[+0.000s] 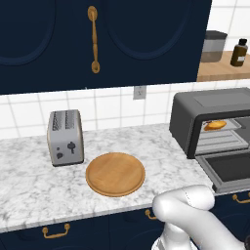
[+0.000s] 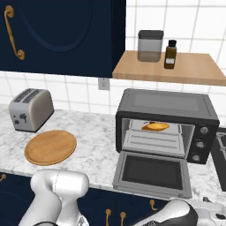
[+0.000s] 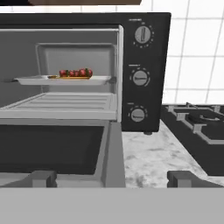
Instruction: Pick up the kebab skewer and baguette bread, and place them inside the toaster oven. Close the toaster oven door and start by setting the timer.
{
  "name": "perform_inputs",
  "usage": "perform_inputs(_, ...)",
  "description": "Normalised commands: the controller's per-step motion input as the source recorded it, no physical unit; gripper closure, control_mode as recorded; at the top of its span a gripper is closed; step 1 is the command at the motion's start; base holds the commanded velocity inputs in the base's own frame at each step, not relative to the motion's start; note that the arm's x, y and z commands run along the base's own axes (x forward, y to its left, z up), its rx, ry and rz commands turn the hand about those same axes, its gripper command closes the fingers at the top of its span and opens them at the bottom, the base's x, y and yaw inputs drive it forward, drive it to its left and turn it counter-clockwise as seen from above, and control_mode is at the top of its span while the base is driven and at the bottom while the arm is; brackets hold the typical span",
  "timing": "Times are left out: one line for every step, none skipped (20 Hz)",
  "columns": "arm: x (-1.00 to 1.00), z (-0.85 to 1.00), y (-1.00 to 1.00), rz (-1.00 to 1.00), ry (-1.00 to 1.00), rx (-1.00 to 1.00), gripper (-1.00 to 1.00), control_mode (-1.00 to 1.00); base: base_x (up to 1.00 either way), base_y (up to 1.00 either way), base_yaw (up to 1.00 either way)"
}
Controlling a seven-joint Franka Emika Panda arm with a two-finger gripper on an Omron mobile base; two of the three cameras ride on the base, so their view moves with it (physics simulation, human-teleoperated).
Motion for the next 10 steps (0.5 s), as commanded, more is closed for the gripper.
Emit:
perform_inputs(-0.28, -0.61, -0.15, 0.2, 0.0, 0.0, -1.0, -1.0, 0.0, 0.0, 0.0)
perform_inputs(-0.19, -0.59, -0.04, 0.2, 0.0, 0.0, -1.0, -1.0, 0.0, 0.0, 0.0)
perform_inputs(-0.11, -0.61, 0.0, 0.18, 0.0, 0.0, -1.0, -1.0, 0.0, 0.0, 0.0)
perform_inputs(0.0, -0.53, 0.0, 0.14, 0.0, 0.0, -1.0, -1.0, 0.0, 0.0, 0.0)
perform_inputs(0.0, -0.49, 0.0, 0.11, 0.0, 0.0, -1.0, -1.0, 0.0, 0.0, 0.0)
perform_inputs(0.0, -0.44, 0.0, 0.1, 0.0, 0.0, -1.0, -1.0, 0.0, 0.0, 0.0)
perform_inputs(0.0, -0.4, 0.0, 0.07, 0.0, 0.0, -1.0, -1.0, 0.0, 0.0, 0.0)
perform_inputs(0.0, -0.36, 0.0, 0.07, 0.0, 0.0, -1.0, -1.0, 0.0, 0.0, 0.0)
perform_inputs(0.03, -0.31, 0.0, 0.04, 0.0, 0.0, -1.0, -1.0, 0.0, 0.0, 0.0)
perform_inputs(0.05, -0.29, 0.0, 0.04, 0.0, 0.0, -1.0, -1.0, 0.0, 0.0, 0.0)
